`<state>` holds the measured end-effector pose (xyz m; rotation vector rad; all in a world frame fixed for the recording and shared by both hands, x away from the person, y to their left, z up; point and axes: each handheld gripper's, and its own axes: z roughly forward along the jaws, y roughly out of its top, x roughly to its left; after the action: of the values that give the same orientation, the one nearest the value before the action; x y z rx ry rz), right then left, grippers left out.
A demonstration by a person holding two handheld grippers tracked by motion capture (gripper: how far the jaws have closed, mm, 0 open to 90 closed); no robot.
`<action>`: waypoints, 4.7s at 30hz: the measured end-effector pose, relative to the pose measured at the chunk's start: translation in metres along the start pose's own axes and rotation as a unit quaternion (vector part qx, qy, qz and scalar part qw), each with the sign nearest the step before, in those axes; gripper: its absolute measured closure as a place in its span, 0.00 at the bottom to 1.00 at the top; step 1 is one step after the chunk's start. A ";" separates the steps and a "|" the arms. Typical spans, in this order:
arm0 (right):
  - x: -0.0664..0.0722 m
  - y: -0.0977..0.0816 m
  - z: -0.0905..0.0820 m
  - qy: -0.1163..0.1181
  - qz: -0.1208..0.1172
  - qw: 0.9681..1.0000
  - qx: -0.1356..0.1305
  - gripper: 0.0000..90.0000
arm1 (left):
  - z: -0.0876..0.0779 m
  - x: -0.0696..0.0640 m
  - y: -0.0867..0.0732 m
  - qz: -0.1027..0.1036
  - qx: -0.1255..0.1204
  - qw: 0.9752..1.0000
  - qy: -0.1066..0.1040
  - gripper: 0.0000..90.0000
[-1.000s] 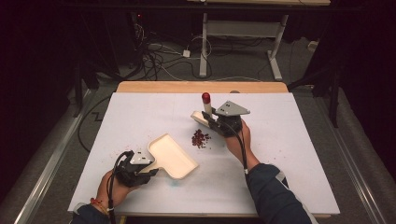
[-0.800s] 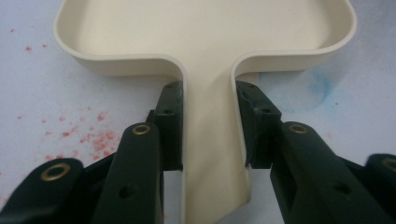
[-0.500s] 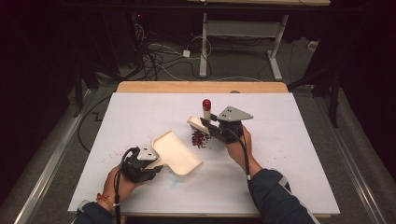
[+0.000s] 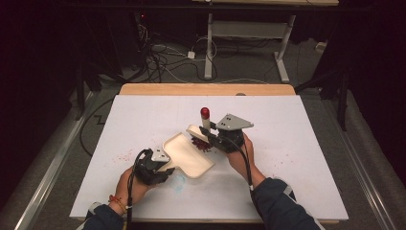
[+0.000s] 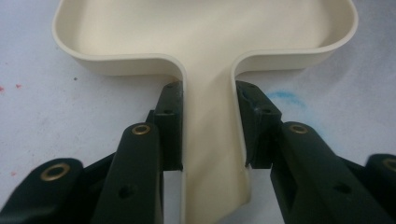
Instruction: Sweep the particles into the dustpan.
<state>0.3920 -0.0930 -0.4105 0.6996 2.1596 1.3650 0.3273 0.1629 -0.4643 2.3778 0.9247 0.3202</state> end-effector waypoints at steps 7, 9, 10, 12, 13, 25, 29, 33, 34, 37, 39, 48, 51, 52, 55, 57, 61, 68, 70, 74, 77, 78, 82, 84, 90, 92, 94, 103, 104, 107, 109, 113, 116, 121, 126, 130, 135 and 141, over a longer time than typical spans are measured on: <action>0.010 -0.001 -0.004 0.003 0.004 1.000 -0.002 0.77 | 0.006 -0.009 0.008 -0.015 0.006 1.000 0.010 0.70; 0.013 -0.002 -0.006 0.000 0.004 1.000 -0.003 0.77 | 0.007 -0.011 0.011 -0.015 0.008 1.000 0.012 0.70; 0.017 -0.003 -0.008 0.001 0.004 1.000 -0.003 0.77 | 0.008 -0.012 0.012 -0.015 0.008 1.000 0.013 0.70; 0.019 -0.002 -0.009 0.000 0.005 1.000 -0.004 0.77 | 0.010 -0.014 0.013 -0.013 0.011 1.000 0.016 0.70; 0.021 -0.002 -0.010 0.002 0.007 1.000 -0.006 0.77 | 0.011 -0.014 0.014 -0.013 0.012 1.000 0.016 0.70; 0.040 0.001 -0.013 0.014 -0.004 1.000 -0.015 0.78 | 0.014 -0.012 0.012 -0.013 0.015 1.000 0.013 0.70; 0.045 0.002 -0.015 0.022 -0.002 1.000 -0.017 0.78 | 0.015 -0.011 0.011 -0.014 0.013 1.000 0.011 0.70; 0.046 0.003 -0.017 0.030 0.003 0.999 -0.015 0.78 | 0.014 -0.008 0.010 -0.024 0.004 1.000 0.008 0.70; 0.047 0.003 -0.018 0.031 0.004 0.999 -0.016 0.78 | 0.014 -0.008 0.009 -0.026 0.003 1.000 0.008 0.70; 0.047 0.003 -0.019 0.034 0.004 0.999 -0.016 0.78 | 0.016 -0.008 0.009 -0.028 0.005 1.000 0.006 0.70; 0.048 0.003 -0.019 0.036 0.002 0.999 -0.016 0.78 | 0.016 -0.007 0.008 -0.027 0.007 1.000 0.003 0.70; 0.042 0.009 -0.028 0.043 0.010 0.999 -0.028 0.78 | 0.015 -0.002 0.004 -0.021 0.011 1.000 -0.002 0.70; 0.037 0.013 -0.034 0.041 0.014 0.998 -0.039 0.78 | 0.014 0.000 0.003 -0.020 0.014 1.000 -0.004 0.70; 0.034 0.015 -0.036 0.041 0.012 0.998 -0.042 0.78 | 0.013 0.000 0.002 -0.017 0.016 1.000 -0.003 0.70; 0.030 0.018 -0.041 0.037 0.011 0.998 -0.048 0.78 | 0.012 0.002 0.000 -0.015 0.017 1.000 -0.006 0.70; 0.024 0.021 -0.047 0.031 0.013 0.998 -0.055 0.78 | 0.012 0.003 -0.001 -0.015 0.019 1.000 -0.007 0.70; 0.013 0.024 -0.057 0.021 0.020 0.997 -0.069 0.78 | 0.011 0.002 -0.002 -0.009 0.023 1.000 -0.006 0.70; -0.010 0.019 -0.070 -0.022 0.020 0.998 -0.064 0.78 | 0.007 0.001 -0.006 -0.009 0.027 1.000 -0.013 0.70; -0.016 0.015 -0.071 -0.031 0.026 0.998 -0.056 0.78 | 0.006 0.001 -0.008 -0.009 0.027 0.999 -0.015 0.70; -0.026 0.006 -0.072 -0.060 0.018 0.997 -0.038 0.78 | 0.003 0.001 -0.011 -0.007 0.028 0.999 -0.017 0.70; -0.034 0.000 -0.074 -0.075 0.020 0.997 -0.030 0.78 | 0.001 0.002 -0.013 -0.006 0.029 0.999 -0.016 0.70; -0.034 0.000 -0.074 -0.075 0.020 0.997 -0.030 0.78 | 0.000 0.002 -0.014 -0.006 0.030 0.999 -0.017 0.70; -0.038 -0.004 -0.079 -0.083 0.020 0.996 -0.024 0.78 | -0.001 0.002 -0.016 -0.007 0.030 0.999 -0.016 0.70; -0.040 -0.006 -0.080 -0.085 0.020 0.996 -0.024 0.78 | -0.002 0.001 -0.017 -0.005 0.031 0.999 -0.016 0.70; -0.046 -0.008 -0.083 -0.085 0.017 0.996 -0.031 0.78 | -0.006 0.004 -0.018 -0.004 0.025 1.000 -0.016 0.70; -0.047 -0.008 -0.082 -0.085 0.017 0.996 -0.029 0.78 | -0.007 0.005 -0.020 -0.005 0.026 1.000 -0.016 0.70; -0.049 -0.009 -0.080 -0.088 0.018 0.996 -0.028 0.78 | -0.007 0.007 -0.021 -0.007 0.026 0.999 -0.018 0.70; -0.068 -0.009 -0.065 -0.111 0.037 0.993 -0.021 0.78 | -0.011 0.009 -0.028 -0.011 0.030 0.999 -0.018 0.70; -0.070 -0.010 -0.062 -0.115 0.037 0.993 -0.020 0.78 | -0.011 0.009 -0.029 -0.012 0.030 0.999 -0.019 0.70; -0.074 -0.012 -0.054 -0.128 0.043 0.991 -0.020 0.78 | -0.011 0.010 -0.031 -0.014 0.031 0.999 -0.020 0.70; -0.077 -0.013 -0.048 -0.137 0.047 0.989 -0.019 0.78 | -0.011 0.011 -0.032 -0.017 0.031 0.999 -0.021 0.70; -0.077 -0.015 -0.037 -0.149 0.045 0.988 -0.010 0.78 | -0.012 0.011 -0.033 -0.017 0.031 0.999 -0.019 0.70; -0.072 -0.014 -0.029 -0.148 0.043 0.988 -0.008 0.78 | -0.013 0.013 -0.036 -0.021 0.029 0.999 -0.019 0.70; -0.055 -0.012 -0.017 -0.141 0.028 0.990 -0.007 0.78 | -0.015 0.017 -0.039 -0.026 0.029 0.999 -0.014 0.70; -0.034 -0.009 -0.005 -0.140 0.008 0.990 -0.017 0.78 | -0.015 0.019 -0.038 -0.026 0.030 0.999 -0.013 0.70; -0.024 -0.005 0.006 -0.122 0.019 0.992 -0.035 0.78 | -0.014 0.022 -0.036 -0.028 0.028 0.999 -0.015 0.70; -0.010 0.000 0.025 -0.114 0.002 0.993 -0.037 0.78 | -0.011 0.025 -0.030 -0.028 0.035 0.999 -0.017 0.70; -0.001 -0.001 0.032 -0.100 0.017 0.994 -0.046 0.78 | -0.007 0.025 -0.024 -0.023 0.041 0.999 -0.016 0.70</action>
<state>0.4132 -0.0733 -0.4236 0.8036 1.9259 1.3414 0.3297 0.1971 -0.4723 2.4236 0.9944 0.2305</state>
